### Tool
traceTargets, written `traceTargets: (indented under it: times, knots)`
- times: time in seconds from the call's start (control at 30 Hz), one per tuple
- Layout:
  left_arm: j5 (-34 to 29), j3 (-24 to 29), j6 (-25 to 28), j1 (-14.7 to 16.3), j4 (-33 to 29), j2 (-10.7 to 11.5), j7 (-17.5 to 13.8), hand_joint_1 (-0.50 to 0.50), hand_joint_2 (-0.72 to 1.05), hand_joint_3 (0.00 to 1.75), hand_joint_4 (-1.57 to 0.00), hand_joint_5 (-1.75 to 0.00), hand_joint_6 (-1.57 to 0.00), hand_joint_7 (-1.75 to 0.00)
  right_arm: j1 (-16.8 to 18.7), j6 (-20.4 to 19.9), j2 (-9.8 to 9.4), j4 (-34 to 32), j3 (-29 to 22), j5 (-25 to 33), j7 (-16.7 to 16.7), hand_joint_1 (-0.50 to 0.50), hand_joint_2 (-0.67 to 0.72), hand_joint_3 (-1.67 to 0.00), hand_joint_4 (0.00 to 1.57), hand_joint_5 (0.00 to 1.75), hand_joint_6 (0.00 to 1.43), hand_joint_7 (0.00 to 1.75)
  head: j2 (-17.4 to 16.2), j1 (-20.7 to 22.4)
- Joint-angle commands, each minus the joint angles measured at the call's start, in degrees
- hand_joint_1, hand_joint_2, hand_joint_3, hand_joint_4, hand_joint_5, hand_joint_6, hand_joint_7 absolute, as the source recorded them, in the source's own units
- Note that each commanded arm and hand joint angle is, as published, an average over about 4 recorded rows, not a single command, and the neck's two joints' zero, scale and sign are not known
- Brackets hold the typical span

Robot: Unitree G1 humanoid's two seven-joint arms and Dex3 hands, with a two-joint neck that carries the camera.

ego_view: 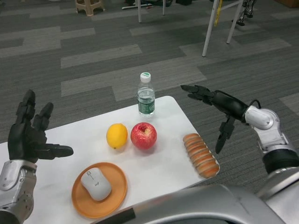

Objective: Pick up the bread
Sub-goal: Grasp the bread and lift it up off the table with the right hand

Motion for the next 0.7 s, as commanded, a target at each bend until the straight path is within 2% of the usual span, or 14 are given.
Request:
traceTargets:
  times: [0.03, 0.07, 0.1, 0.27, 0.53, 0.7]
  knots:
    - [0.02, -0.37, -0.65, -0.37, 0.39, -0.2, 0.12, 0.5, -0.19, 0.09, 0.0, -0.41, 0.0, 0.0, -3.05, 1.19, 2.22, 1.36, -5.13, -5.68, 3.35, -0.46, 0.06, 0.0, 0.0, 0.1, 0.0, 0.07, -0.16, -0.47]
    - [0.02, -0.4, -0.67, -0.32, 0.39, -0.24, 0.12, 0.5, -0.19, 0.09, 0.0, -0.41, 0.0, 0.0, -2.83, 1.15, 1.83, 1.78, -4.18, -5.75, 3.33, -0.46, 0.04, 0.0, 0.0, 0.1, 0.0, 0.05, -0.24, -0.7]
    - [0.02, -0.4, -0.67, -0.3, 0.39, -0.29, 0.12, 0.5, -0.19, 0.09, 0.0, -0.41, 0.0, 0.0, -2.72, 0.93, 2.2, 2.07, -3.96, -5.9, 3.31, -0.46, 0.03, 0.0, 0.0, 0.1, 0.0, 0.03, -0.24, -0.92]
    - [0.02, -0.4, -0.76, -0.28, 0.39, -0.46, 0.03, 0.5, -0.19, 0.09, 0.0, -0.41, 0.0, 0.0, -2.96, -4.04, 6.53, 4.9, -4.09, -7.46, 2.98, -0.46, -0.02, 0.0, 0.0, 0.1, 0.0, 0.05, -0.46, -1.96]
    - [0.02, -0.37, -0.76, -0.28, 0.39, -0.59, 0.08, 0.5, -0.19, 0.09, 0.0, -0.41, 0.0, 0.0, -3.14, -9.16, 8.84, 10.0, -2.93, -9.22, 2.15, -0.46, -0.1, 0.0, 0.0, 0.1, 0.0, 0.0, -1.5, -3.62]
    - [0.02, -0.4, -0.93, -0.21, 0.35, -0.64, 0.12, 0.5, -0.19, 0.09, 0.0, -0.41, 0.0, 0.0, -3.23, -11.15, 8.97, 12.75, -2.78, -11.02, 2.15, -0.46, -0.1, -0.02, 0.0, 0.05, 0.0, 0.0, -1.88, -3.7]
